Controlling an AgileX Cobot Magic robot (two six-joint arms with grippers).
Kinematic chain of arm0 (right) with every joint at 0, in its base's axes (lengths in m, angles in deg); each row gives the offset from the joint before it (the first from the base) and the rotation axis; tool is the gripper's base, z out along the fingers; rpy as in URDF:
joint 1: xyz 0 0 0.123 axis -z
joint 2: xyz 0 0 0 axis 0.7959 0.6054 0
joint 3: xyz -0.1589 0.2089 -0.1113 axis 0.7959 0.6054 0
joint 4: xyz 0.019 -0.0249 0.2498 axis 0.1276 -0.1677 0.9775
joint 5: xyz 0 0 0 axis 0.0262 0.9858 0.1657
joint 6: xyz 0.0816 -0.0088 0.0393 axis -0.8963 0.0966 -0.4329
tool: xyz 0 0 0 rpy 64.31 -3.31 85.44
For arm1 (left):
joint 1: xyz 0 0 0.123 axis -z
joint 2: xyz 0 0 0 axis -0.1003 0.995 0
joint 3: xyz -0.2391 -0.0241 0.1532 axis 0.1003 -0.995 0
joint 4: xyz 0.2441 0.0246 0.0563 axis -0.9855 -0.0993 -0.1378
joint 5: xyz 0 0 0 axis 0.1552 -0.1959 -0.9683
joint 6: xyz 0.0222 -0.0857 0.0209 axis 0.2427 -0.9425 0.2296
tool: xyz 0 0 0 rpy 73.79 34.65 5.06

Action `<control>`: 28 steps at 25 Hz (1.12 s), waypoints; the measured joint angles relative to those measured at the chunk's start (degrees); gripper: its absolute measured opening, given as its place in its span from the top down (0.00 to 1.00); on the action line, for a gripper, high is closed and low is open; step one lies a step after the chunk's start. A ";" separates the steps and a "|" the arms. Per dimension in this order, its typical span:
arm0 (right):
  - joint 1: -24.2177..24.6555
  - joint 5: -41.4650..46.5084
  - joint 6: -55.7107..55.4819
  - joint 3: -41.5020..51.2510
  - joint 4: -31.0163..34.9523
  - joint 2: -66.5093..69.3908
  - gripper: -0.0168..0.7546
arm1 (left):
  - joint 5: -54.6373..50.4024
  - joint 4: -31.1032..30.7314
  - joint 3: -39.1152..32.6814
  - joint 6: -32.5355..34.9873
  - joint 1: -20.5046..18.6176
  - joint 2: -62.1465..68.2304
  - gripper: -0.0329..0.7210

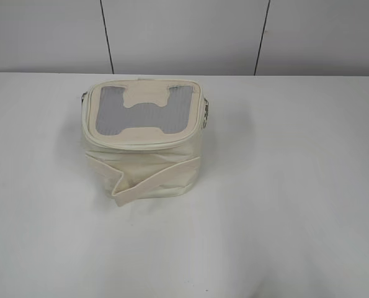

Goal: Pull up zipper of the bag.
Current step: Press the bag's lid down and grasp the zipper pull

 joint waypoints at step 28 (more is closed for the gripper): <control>0.00 0.00 0.00 0.00 0.00 0.00 0.30 | 0.00 0.00 0.00 0.00 0.00 0.00 0.64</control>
